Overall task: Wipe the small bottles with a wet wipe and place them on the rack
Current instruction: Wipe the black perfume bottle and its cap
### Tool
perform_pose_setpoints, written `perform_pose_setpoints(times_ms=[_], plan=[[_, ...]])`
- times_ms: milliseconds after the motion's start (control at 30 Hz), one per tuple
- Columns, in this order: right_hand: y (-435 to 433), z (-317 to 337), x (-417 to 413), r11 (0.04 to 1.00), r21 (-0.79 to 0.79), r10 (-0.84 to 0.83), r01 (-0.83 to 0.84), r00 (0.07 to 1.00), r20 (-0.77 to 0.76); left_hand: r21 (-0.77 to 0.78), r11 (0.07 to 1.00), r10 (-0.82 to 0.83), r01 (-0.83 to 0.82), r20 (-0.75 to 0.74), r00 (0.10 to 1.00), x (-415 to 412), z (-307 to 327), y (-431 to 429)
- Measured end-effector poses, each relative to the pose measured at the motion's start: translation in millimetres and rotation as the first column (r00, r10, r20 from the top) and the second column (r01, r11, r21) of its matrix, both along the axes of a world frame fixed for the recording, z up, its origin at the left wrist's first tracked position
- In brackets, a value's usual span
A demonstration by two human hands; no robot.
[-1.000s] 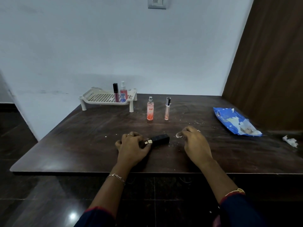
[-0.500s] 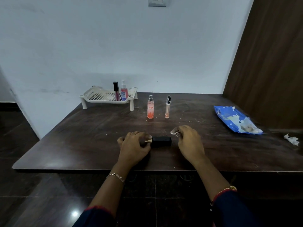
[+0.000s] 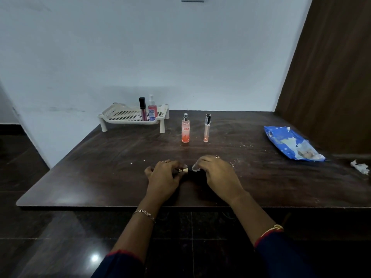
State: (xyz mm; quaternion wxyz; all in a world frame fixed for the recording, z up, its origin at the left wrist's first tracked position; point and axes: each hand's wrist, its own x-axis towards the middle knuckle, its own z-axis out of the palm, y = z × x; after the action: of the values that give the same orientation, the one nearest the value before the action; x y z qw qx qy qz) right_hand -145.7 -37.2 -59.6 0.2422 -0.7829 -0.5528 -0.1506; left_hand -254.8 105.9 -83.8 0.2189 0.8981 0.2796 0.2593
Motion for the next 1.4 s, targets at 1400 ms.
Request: perform_pose_setpoints(times_ms=[1400], plan=[[-31,13,23,0.965,0.258,0.063,0.046,0.915,-0.398,-0.089,0.972,-0.197,0.217,0.195,0.961,-10,4,2]])
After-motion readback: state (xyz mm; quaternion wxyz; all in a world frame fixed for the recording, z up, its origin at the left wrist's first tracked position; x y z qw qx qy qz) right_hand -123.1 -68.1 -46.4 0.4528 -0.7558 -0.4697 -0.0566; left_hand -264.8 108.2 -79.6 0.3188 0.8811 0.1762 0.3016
